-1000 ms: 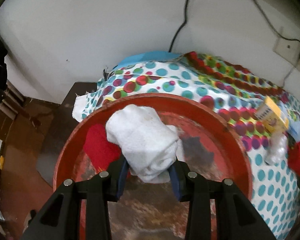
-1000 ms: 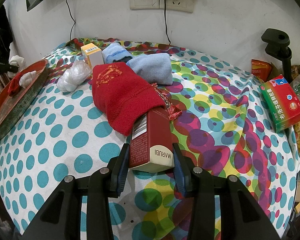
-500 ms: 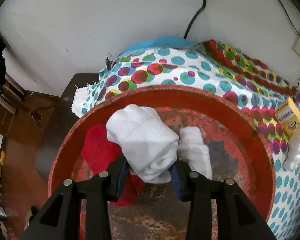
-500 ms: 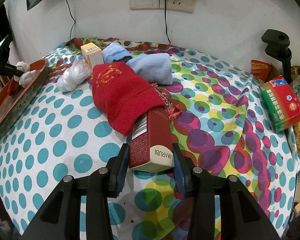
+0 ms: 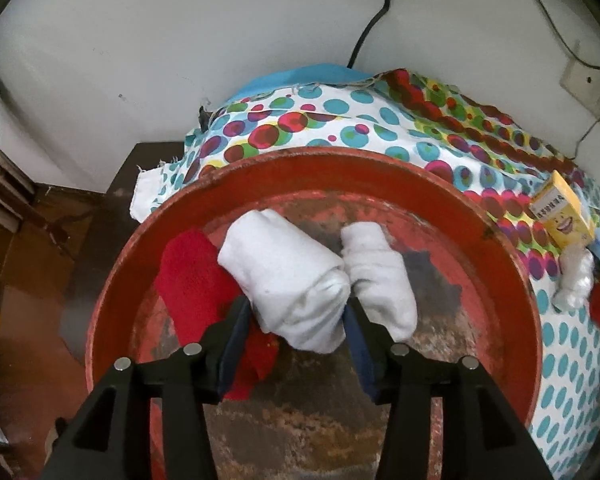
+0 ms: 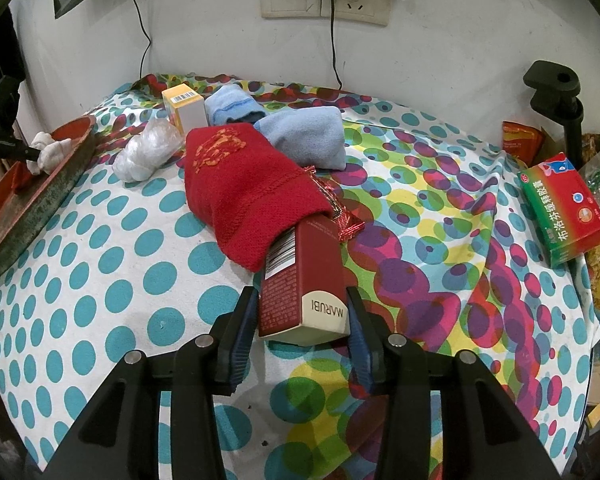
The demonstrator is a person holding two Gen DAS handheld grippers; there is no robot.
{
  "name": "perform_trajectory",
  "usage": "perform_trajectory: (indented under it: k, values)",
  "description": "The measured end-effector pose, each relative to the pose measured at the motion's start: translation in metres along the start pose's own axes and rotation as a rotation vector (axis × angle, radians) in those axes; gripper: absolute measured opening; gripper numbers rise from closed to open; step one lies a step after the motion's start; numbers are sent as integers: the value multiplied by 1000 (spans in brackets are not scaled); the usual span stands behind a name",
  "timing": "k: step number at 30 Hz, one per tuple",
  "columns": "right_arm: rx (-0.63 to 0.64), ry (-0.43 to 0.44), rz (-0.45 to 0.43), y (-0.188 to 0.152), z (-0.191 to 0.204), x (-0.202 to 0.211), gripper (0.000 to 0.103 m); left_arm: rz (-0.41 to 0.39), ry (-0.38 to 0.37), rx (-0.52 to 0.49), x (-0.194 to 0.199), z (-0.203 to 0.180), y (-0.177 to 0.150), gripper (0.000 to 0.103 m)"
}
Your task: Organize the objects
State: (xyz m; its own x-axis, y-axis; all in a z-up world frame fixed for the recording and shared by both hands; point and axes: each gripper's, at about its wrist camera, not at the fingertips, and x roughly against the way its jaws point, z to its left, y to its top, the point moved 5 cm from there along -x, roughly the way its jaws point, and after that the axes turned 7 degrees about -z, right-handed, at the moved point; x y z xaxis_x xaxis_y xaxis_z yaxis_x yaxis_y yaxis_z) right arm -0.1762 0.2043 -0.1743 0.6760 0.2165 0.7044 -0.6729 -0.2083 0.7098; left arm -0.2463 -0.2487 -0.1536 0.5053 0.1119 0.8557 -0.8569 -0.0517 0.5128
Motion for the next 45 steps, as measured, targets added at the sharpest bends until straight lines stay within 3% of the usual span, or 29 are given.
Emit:
perform_trajectory:
  k: [10,17,26,28,34,39,45]
  values:
    - [2,3,1,0,2,0,45,-69,-12,-2,40,-10,-33,50]
    - [2,3,1,0,2,0,45,-150,69,13,78,-10,-71,50]
    - [-9,-14,4,0,0,-1,46,-234,78,77,102,11,-71,50]
    - [-42,-53,14,0,-2,0,37,-228,91,77,100,16,-73,50]
    - [-88,-102,38,-1,3,5,37,-232,83,99,104,27,-74,50]
    - [-115,-81,46,-2,10,25,37,-242,79,143,105,41,-76,50]
    - [-96,-18,70,-12,40,41,37,-242,127,194,100,62,-80,50]
